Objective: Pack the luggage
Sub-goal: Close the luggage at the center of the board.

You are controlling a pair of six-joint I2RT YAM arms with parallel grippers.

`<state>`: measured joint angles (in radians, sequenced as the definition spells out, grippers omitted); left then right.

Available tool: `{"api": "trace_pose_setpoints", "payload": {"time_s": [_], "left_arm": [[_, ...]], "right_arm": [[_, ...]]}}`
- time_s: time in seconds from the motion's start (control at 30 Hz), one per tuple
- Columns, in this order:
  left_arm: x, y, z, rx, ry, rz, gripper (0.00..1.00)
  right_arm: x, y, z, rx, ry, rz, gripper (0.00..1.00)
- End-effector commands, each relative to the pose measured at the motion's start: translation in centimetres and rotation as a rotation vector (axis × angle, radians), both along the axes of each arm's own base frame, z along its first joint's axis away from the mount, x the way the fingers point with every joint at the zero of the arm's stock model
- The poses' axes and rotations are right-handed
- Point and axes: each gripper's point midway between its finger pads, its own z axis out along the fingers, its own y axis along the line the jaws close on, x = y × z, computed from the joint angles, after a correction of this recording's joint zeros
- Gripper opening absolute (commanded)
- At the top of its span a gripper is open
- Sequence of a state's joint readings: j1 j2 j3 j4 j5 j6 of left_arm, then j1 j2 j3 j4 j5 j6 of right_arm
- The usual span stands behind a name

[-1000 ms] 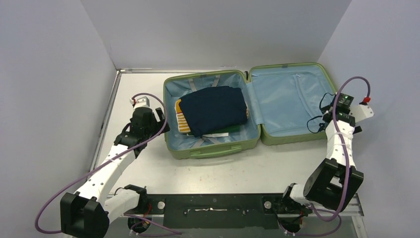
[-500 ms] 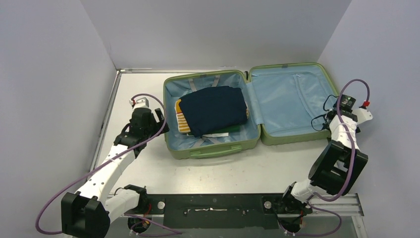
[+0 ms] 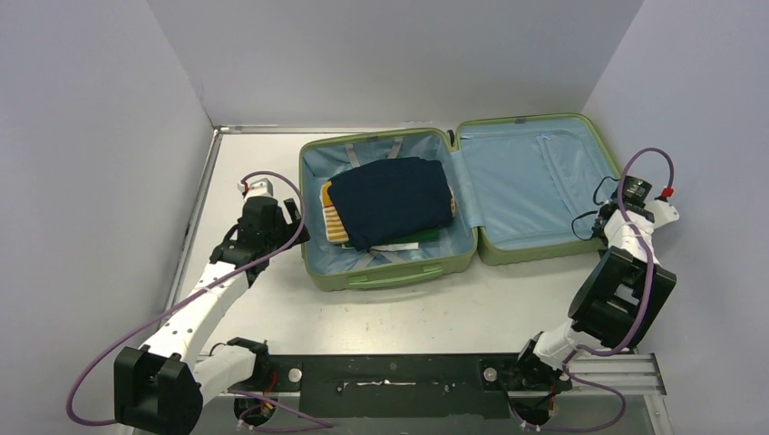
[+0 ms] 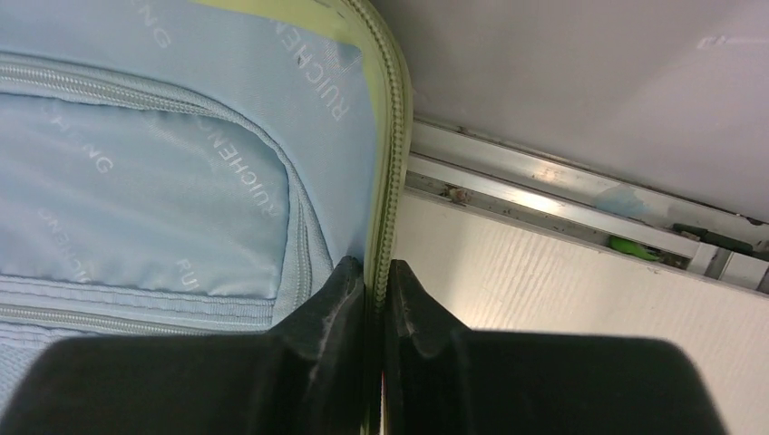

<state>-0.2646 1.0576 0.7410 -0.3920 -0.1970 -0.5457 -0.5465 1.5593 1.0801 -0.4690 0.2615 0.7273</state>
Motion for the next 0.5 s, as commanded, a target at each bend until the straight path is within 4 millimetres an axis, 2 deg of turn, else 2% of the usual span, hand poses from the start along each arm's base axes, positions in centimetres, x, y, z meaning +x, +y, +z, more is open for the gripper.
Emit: {"api": "trace_pose_setpoints", "payload": {"time_s": [0.0,0.27,0.47], "left_arm": [[0.8,-0.2,0.8,-0.015,-0.041,-0.005,0.79],[0.9,-0.4,0.8,-0.029,-0.042,-0.005,0.78],[0.9,-0.3,0.7,-0.030,-0.042,-0.002,0.78]], "right_arm": [[2.0,0.7,2.7,-0.039,-0.076,0.035,0.00],[4.8,3.2,12.4,-0.252,-0.183,0.075,0.00],[4.3,5.6,16.6,-0.337,-0.248,0.095,0.00]]}}
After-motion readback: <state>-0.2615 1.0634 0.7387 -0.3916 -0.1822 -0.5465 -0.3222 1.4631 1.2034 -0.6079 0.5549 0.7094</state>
